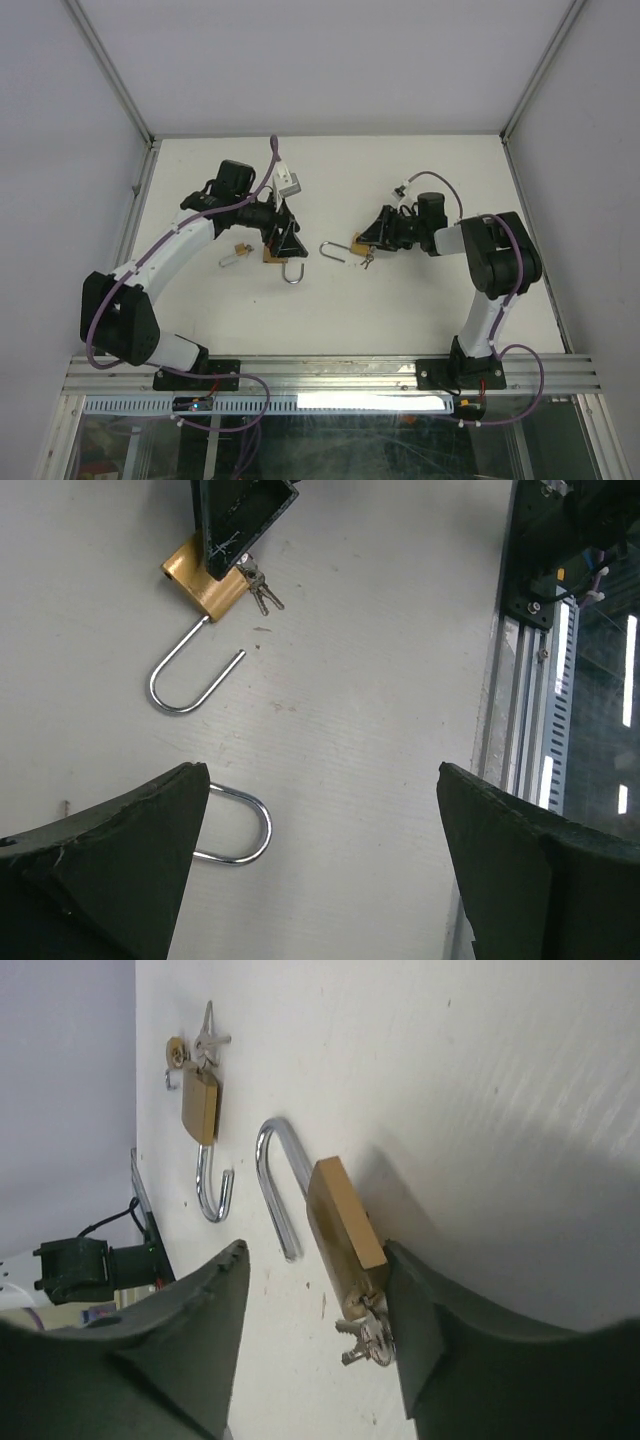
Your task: Unlock with the key
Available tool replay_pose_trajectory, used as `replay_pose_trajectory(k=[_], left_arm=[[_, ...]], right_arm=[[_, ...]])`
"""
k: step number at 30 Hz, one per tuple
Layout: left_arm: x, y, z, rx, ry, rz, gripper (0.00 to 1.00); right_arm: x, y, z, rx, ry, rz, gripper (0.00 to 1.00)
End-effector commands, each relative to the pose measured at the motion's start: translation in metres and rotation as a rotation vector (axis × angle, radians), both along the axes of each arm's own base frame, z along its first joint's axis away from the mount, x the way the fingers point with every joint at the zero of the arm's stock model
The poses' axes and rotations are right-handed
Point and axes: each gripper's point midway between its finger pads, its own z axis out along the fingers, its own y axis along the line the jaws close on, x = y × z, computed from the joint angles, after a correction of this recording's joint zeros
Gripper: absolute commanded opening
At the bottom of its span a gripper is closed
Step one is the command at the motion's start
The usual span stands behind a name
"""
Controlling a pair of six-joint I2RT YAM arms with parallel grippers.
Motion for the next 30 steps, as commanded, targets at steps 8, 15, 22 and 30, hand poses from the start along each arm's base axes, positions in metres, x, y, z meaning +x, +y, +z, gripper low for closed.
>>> replay_pose_trajectory(k=[8, 15, 22, 30], left_arm=[[0.044, 0.019, 0.059, -0.107, -0.188, 0.246, 0.99], [0.099, 0.11, 0.082, -0.159, -0.335, 0.866, 0.99], [0.096, 0.234, 0.046, -0.162, -0.367, 1.405, 0.99], [0.058, 0.293, -0.004, -0.181, -0.626, 1.641, 0.99]], right_arm=[[0.044, -0.035, 0.04, -0.306, -0.187, -0.037, 1.0], [0.071, -0.083, 0.14, -0.507, -0.43, -0.221, 1.0], [0.046, -0.211, 0.177, -0.818, -0.514, -0.903, 1.0], [-0.007, -0.236, 0.134, -0.762, -0.81, -1.083, 1.0]])
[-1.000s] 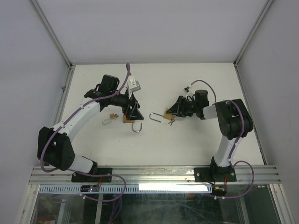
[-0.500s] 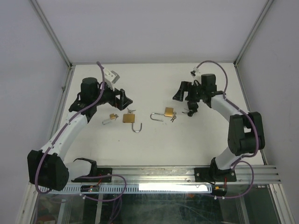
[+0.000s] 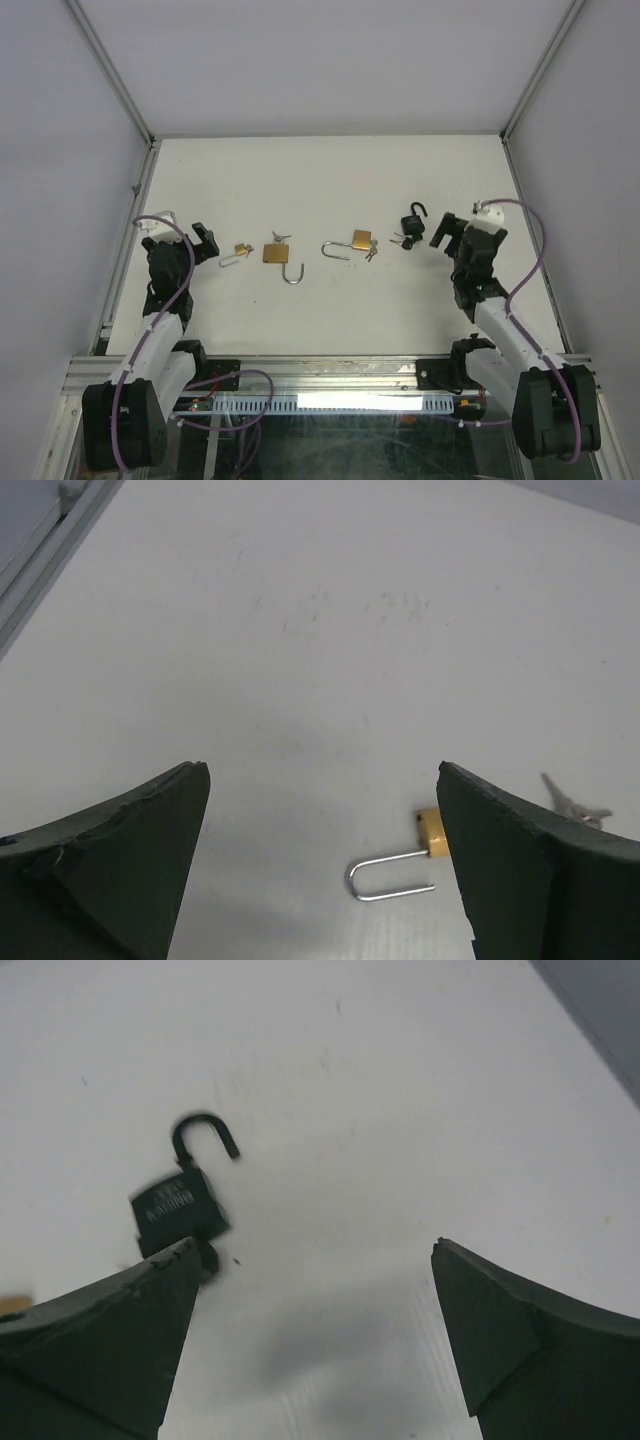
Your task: Unlock with the key
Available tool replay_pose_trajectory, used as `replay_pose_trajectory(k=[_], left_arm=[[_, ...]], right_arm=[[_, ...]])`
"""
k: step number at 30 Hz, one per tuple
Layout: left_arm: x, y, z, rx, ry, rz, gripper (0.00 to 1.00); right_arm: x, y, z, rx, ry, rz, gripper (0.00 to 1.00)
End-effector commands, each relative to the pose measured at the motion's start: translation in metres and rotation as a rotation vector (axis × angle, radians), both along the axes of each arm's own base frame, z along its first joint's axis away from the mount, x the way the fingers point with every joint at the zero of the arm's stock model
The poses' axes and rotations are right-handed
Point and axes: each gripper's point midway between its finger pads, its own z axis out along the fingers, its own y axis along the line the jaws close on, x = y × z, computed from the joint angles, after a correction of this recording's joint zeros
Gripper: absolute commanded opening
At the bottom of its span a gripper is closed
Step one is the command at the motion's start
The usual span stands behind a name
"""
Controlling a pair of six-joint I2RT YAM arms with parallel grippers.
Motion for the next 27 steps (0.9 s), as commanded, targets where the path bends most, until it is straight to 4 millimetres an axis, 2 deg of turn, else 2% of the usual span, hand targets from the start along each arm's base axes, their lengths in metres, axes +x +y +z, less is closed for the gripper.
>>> replay_pose_trajectory(k=[1, 2, 4, 6, 10, 15, 16, 20, 22, 23, 25, 27], left_arm=[[-0.01, 0.019, 0.03, 0.1, -0.264, 0.086, 0.99], [-0.012, 0.016, 0.026, 0.109, -0.27, 0.071, 0.99], [-0.016, 0.013, 0.01, 0.086, -0.249, 0.055, 0.99], [-0.019, 0.001, 0.001, 0.123, -0.263, -0.024, 0.99], [-0.024, -0.01, 0.005, 0.152, -0.337, -0.087, 0.99], [-0.01, -0.001, 0.007, 0.154, -0.354, -0.037, 0.99], [-0.002, -0.002, 0.006, 0.133, -0.336, -0.044, 0.99], [0.019, -0.012, -0.013, 0.116, -0.288, -0.113, 0.99], [0.021, -0.015, -0.024, 0.118, -0.269, -0.131, 0.99], [0.024, -0.016, -0.025, 0.121, -0.274, -0.14, 0.99], [0.031, -0.018, -0.034, 0.116, -0.223, -0.156, 0.99], [0.038, -0.016, -0.033, 0.113, -0.218, -0.148, 0.99]], right_arm=[[-0.007, 0.0, 0.013, -0.065, -0.334, 0.051, 1.0], [-0.005, 0.005, 0.006, -0.075, -0.325, 0.087, 1.0], [0.001, -0.001, -0.018, -0.013, -0.258, 0.018, 1.0], [0.002, -0.004, -0.031, 0.012, -0.256, -0.015, 1.0], [0.006, -0.013, -0.036, -0.024, -0.271, -0.057, 1.0], [0.013, -0.017, -0.042, -0.045, -0.297, -0.066, 1.0], [0.021, -0.009, -0.046, -0.059, -0.267, -0.013, 1.0], [0.037, 0.011, -0.065, -0.078, -0.177, 0.117, 1.0], [0.041, 0.008, -0.063, -0.08, -0.207, 0.099, 1.0], [0.04, 0.007, -0.07, -0.063, -0.159, 0.097, 1.0], [0.04, 0.005, -0.066, -0.065, -0.196, 0.102, 1.0], [0.04, 0.005, -0.07, -0.056, -0.162, 0.098, 1.0]])
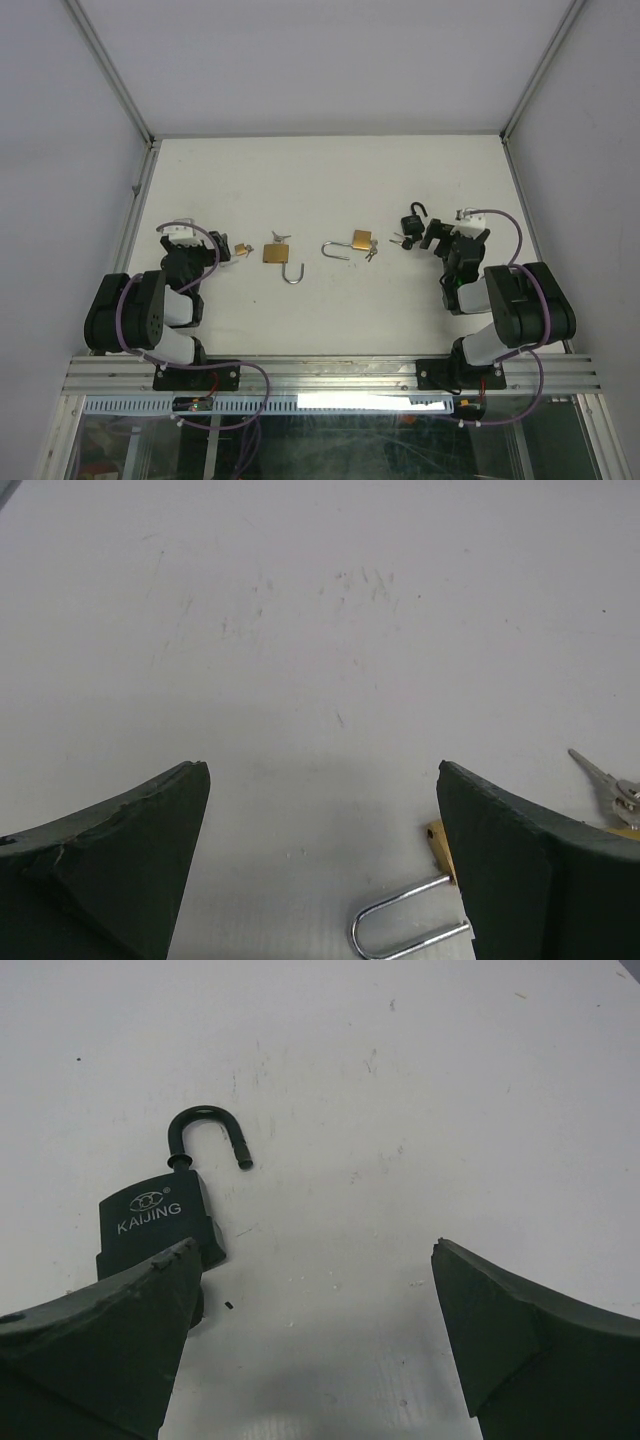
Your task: Unlock with the key
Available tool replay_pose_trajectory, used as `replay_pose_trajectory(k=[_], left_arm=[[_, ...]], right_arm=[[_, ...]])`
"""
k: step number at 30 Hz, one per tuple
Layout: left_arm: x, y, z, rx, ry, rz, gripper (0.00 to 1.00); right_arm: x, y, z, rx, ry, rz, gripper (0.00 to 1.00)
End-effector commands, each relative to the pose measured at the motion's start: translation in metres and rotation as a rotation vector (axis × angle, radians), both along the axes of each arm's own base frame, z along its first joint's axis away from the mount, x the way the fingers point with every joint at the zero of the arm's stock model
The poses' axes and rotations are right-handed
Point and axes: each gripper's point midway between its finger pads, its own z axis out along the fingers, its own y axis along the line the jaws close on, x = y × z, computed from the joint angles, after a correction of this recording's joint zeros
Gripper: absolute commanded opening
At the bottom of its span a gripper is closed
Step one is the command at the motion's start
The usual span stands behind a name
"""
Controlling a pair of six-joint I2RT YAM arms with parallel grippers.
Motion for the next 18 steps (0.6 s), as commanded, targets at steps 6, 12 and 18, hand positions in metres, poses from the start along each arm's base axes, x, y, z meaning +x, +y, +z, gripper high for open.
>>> replay_pose_trajectory(k=[6, 12, 18], left_arm=[[0.0237, -0.0096, 0.0409, 0.028, -0.14, -0.073, 0.99], [0.027, -0.0083, 0.0397, 0.025, -0.129, -0.067, 0.99], [0.0275, -0.0087, 0.04, 0.026, -0.129, -0.069, 0.99]], right_arm=[[0.014, 0.0, 0.0276, -0.006, -0.101, 0.012, 1.0], [0.014, 0.0002, 0.027, -0.006, -0.097, 0.013, 1.0], [0.0142, 0.0007, 0.0268, -0.006, -0.095, 0.015, 1.0]])
